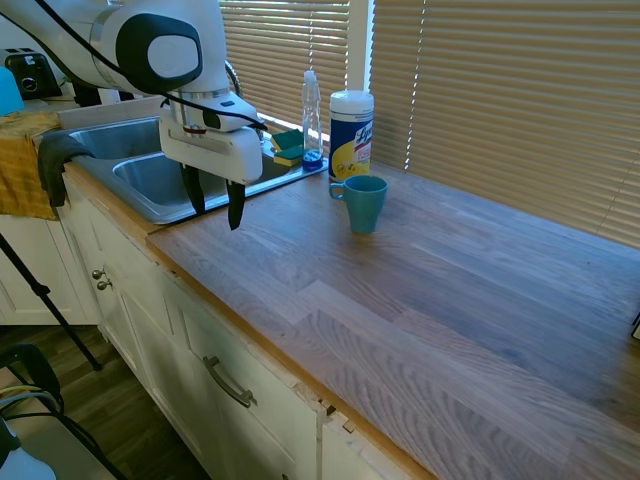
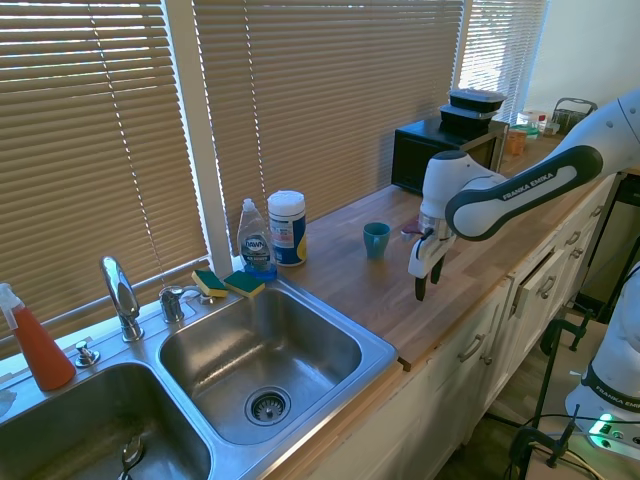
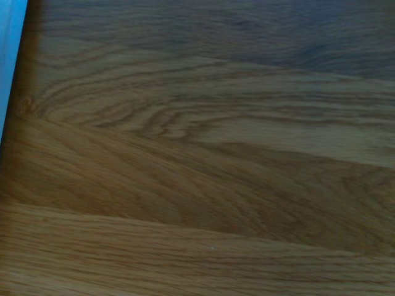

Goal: Put the mug in the sink

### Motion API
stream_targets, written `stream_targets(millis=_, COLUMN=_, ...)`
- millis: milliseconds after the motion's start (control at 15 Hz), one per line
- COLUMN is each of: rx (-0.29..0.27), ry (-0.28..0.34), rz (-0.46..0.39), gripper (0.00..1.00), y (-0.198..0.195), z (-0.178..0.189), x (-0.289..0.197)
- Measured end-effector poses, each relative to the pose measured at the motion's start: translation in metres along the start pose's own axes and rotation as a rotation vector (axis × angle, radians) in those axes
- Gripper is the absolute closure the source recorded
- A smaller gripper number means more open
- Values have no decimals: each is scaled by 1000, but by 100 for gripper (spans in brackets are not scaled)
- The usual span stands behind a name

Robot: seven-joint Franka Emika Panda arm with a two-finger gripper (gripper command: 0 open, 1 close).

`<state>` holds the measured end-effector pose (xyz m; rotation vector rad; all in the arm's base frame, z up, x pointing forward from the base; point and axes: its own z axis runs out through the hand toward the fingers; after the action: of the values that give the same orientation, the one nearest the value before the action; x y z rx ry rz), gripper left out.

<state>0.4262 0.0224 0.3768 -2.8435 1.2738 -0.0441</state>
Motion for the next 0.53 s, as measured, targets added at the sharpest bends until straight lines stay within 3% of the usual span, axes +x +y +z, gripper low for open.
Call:
stream_targets(millis=267, rx=3, ry=0, rz=7, gripper=0, y=-1, z=-8, x=5)
stream_targets(millis=533, rx=62, ry=14, rz=74, gripper=0, y=-4, z=-61, x=38)
